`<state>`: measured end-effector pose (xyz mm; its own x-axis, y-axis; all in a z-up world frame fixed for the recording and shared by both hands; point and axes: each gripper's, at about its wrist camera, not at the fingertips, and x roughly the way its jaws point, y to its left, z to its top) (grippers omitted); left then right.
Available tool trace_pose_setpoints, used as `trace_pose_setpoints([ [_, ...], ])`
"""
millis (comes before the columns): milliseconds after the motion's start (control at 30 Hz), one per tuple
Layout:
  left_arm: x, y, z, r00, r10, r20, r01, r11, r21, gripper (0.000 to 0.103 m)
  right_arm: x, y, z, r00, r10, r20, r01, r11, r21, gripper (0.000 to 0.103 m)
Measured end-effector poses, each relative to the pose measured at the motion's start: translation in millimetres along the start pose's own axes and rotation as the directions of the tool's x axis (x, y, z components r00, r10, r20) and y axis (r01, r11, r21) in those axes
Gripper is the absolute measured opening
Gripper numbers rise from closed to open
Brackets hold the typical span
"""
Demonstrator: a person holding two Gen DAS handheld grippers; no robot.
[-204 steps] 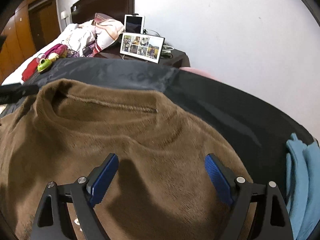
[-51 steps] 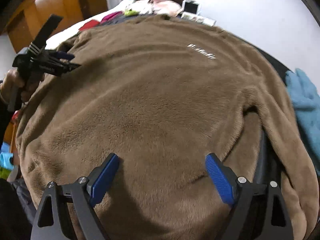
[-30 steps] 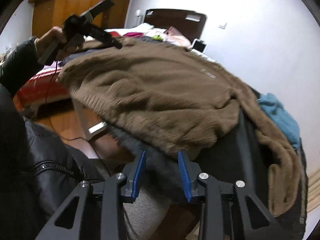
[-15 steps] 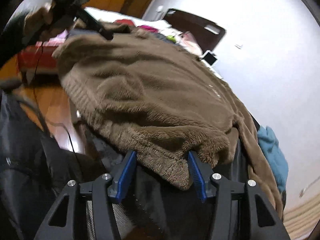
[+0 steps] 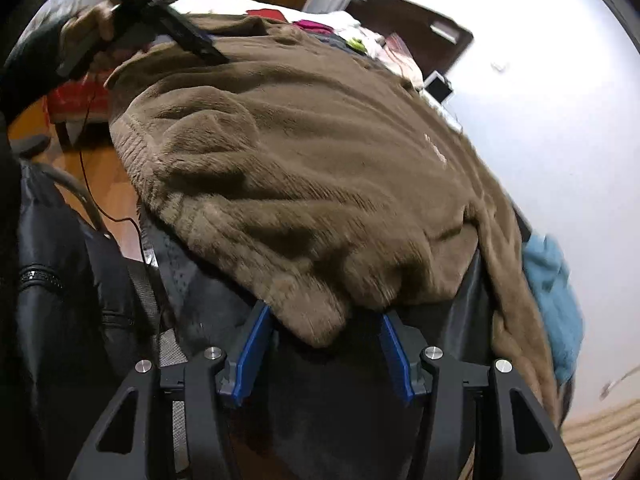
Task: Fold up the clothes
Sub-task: 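Grasp the brown sweatshirt side edge with the right gripper and lift, then fold the held side across the sweatshirt body and open the right gripper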
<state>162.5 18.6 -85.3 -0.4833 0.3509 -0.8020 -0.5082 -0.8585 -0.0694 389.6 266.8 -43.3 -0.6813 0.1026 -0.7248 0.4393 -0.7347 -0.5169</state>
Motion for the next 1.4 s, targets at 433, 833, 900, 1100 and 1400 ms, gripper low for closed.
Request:
trace_pose_setpoints([
  [433, 7.3, -8.1, 0.6, 1.0, 0.01, 0.001, -0.01, 0.999, 0.033, 0.102, 12.5, 66.7, -9.6, 0.869, -0.486, 0.097, 0.494, 0.84, -0.223, 0.055],
  [833, 0.5, -7.3, -4.9, 1.0, -0.005, 0.015, 0.005, 1.0, 0.015, 0.102, 21.9, 74.1, 3.3, 0.826, -0.525, 0.203, 0.558, 0.811, -0.173, 0.054],
  [900, -3.3, -4.7, -6.6, 1.0, -0.01, 0.02, 0.01, 1.0, 0.008, 0.102, 24.5, 67.8, 11.2, 0.86, -0.478, 0.18, 0.504, 0.851, -0.148, 0.031],
  [1100, -19.4, 7.8, -14.8, 0.999, -0.02, 0.048, 0.021, 1.0, -0.018, 0.102, 5.6, 12.2, 42.8, 0.963, -0.232, 0.139, 0.207, 0.963, 0.174, 0.011],
  [1400, -84.6, 34.5, -52.6, 0.983, 0.003, 0.183, -0.005, 1.0, 0.011, 0.102, -12.3, -86.7, 75.8, 0.947, -0.225, 0.227, 0.078, 0.852, 0.518, 0.01],
])
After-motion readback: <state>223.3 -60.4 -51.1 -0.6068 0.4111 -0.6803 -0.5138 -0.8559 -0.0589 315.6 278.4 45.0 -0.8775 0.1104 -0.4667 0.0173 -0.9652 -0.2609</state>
